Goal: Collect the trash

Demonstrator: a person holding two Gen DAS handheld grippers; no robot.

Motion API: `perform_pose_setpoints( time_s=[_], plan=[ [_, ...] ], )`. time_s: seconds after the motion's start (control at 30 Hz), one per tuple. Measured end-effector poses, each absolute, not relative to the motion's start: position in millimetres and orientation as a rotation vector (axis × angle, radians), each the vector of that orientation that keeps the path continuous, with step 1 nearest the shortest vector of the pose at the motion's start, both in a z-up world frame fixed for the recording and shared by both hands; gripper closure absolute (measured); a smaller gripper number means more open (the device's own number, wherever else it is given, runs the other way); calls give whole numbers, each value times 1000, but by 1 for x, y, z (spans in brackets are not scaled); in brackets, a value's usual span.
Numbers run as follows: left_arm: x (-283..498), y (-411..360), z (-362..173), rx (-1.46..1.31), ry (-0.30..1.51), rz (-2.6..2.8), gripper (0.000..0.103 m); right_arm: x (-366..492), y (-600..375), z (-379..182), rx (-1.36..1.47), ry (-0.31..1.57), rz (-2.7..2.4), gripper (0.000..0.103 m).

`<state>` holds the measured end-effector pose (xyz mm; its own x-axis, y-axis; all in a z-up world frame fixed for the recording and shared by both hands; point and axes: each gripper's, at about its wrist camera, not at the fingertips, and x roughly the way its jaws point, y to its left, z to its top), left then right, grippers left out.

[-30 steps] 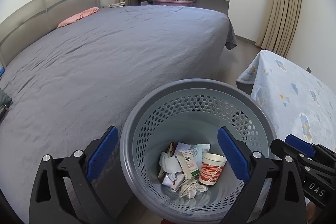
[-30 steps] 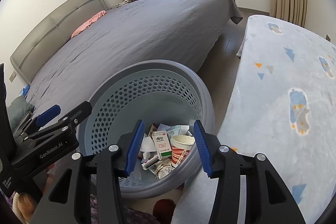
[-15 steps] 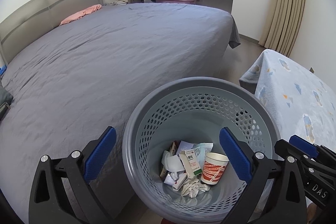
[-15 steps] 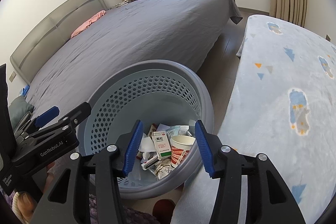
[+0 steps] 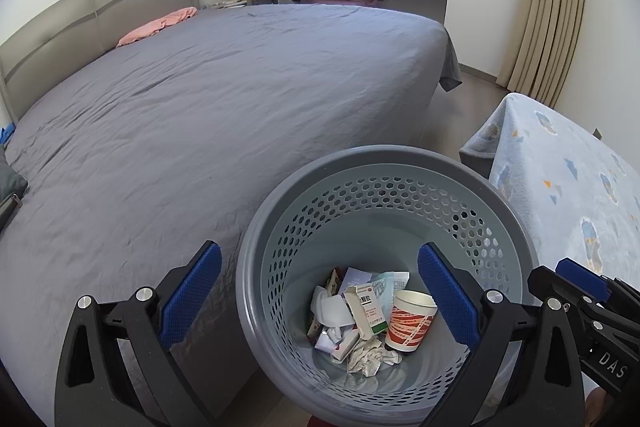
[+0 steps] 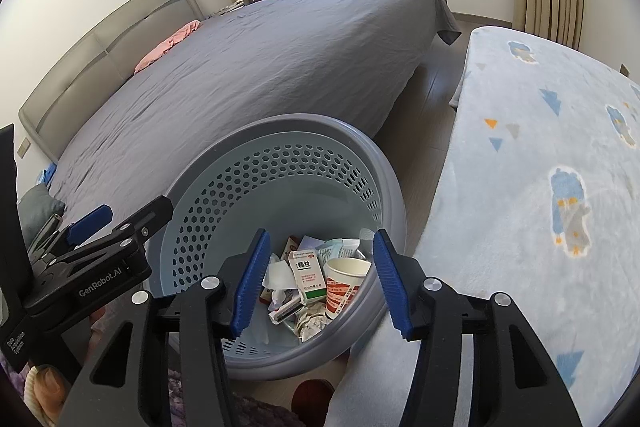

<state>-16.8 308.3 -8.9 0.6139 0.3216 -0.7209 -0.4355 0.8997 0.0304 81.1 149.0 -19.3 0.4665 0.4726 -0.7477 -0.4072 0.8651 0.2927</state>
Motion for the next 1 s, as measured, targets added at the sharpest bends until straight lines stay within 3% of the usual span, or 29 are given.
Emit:
perform_pose_setpoints(
  time_s=[1.0],
  plan=[
    [-17,308,-8,-148,799,447,6,82,148,-20,77,941,540,52]
  ],
)
